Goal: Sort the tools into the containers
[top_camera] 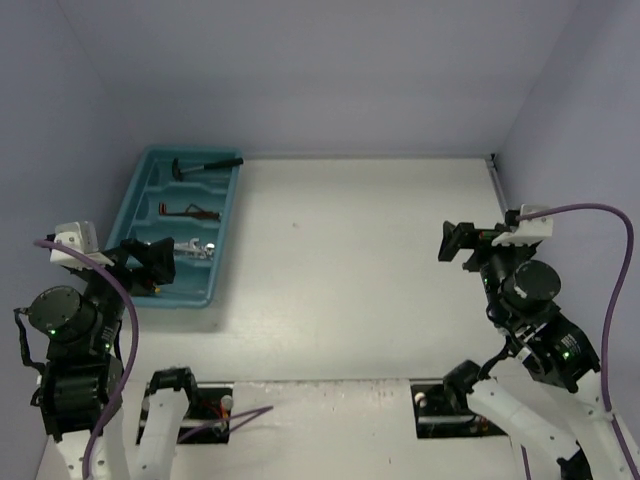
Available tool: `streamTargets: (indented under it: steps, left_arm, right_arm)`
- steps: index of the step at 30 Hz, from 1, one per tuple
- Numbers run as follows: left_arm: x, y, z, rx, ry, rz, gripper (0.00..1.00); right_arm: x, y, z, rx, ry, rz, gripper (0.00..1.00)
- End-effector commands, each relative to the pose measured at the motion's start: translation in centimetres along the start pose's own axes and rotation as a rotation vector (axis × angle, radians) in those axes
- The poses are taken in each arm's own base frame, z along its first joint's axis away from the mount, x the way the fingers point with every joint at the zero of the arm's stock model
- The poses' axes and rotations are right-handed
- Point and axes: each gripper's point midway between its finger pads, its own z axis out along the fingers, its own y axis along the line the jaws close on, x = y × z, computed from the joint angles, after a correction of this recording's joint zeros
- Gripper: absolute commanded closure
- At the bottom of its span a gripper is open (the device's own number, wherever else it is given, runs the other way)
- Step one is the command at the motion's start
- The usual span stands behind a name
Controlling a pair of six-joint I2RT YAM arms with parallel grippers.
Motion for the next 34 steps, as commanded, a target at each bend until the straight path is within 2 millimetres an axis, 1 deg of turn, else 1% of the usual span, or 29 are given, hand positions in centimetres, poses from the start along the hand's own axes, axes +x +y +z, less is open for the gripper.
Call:
streamTargets:
  steps: [1, 7, 17, 21, 34]
  left_arm:
    - [1.9, 1.1, -1.0, -0.038, 0.024, 0.045, 0.18]
    - [3.8, 2.3, -2.2, -0.094, 0.047, 0.032, 0.18]
    - [5.8, 3.6, -2.8, -0.153, 0.067, 0.010, 0.18]
    - [5.9, 3.8, -3.0, -0.166, 0.057, -0.006, 0.18]
    - [6.4, 3.9, -2.7, -0.177, 0.088, -0.041, 0.18]
  right_arm:
    - [-0.8, -1.6, -0.6, 0.069, -0.056, -0.015, 0.00]
    - [-0.7, -2.5, -1.4, 0.088, -0.074, -0.008, 0.00]
    - [-0.1, -2.3, -1.9, 0.059, -0.079, -0.002, 0.00]
    - [-0.2, -2.4, -2.0, 0.067, -0.083, 0.001, 0.00]
    - [-0.4, -2.0, -2.0, 0.044, -0.085, 0.004, 0.00]
